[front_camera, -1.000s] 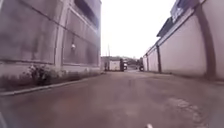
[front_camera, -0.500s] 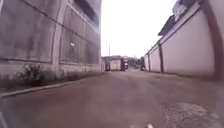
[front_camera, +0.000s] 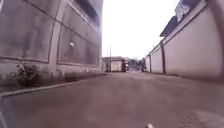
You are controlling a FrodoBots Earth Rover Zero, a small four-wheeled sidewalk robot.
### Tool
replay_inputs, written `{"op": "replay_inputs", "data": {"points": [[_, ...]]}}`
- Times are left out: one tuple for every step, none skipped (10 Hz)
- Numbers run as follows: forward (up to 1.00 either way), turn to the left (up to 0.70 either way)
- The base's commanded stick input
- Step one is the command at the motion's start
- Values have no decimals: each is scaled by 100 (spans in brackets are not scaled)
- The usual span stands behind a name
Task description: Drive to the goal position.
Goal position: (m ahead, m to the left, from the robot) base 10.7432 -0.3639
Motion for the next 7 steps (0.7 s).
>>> {"op": "replay_inputs", "data": {"points": [[70, 0], [70, 0], [70, 0], [70, 0], [70, 0], [70, 0], [70, 0]]}}
